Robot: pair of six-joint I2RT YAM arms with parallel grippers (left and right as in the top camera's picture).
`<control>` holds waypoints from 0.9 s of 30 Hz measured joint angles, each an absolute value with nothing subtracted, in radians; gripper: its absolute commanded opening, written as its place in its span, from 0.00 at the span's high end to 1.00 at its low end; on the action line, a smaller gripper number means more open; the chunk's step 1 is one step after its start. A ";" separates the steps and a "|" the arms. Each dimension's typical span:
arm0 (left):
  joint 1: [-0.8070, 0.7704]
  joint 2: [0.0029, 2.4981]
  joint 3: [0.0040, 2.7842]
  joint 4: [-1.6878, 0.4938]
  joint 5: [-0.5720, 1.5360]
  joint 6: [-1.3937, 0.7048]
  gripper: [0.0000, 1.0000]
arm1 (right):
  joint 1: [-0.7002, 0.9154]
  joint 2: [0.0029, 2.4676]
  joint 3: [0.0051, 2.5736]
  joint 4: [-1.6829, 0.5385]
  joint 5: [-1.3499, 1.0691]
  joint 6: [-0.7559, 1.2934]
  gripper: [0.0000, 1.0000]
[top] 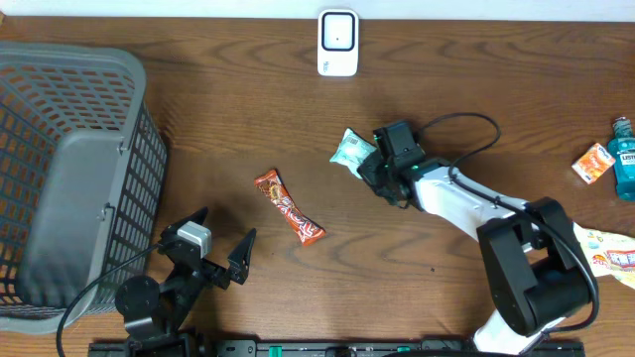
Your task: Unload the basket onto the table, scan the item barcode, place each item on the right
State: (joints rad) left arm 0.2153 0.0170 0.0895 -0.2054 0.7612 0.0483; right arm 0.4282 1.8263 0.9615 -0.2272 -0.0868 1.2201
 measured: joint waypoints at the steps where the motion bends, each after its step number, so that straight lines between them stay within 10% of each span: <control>1: 0.215 0.017 0.089 -0.205 0.761 0.048 0.02 | 0.416 1.814 0.953 -0.224 -0.097 1.158 0.99; 13: 0.215 0.017 0.089 -0.205 0.761 0.048 0.02 | 0.361 1.381 0.925 -0.448 -0.458 0.217 0.99; 27: 0.215 0.017 0.089 -0.205 0.761 0.048 0.02 | 0.361 0.961 0.926 -0.649 -0.539 -0.039 0.99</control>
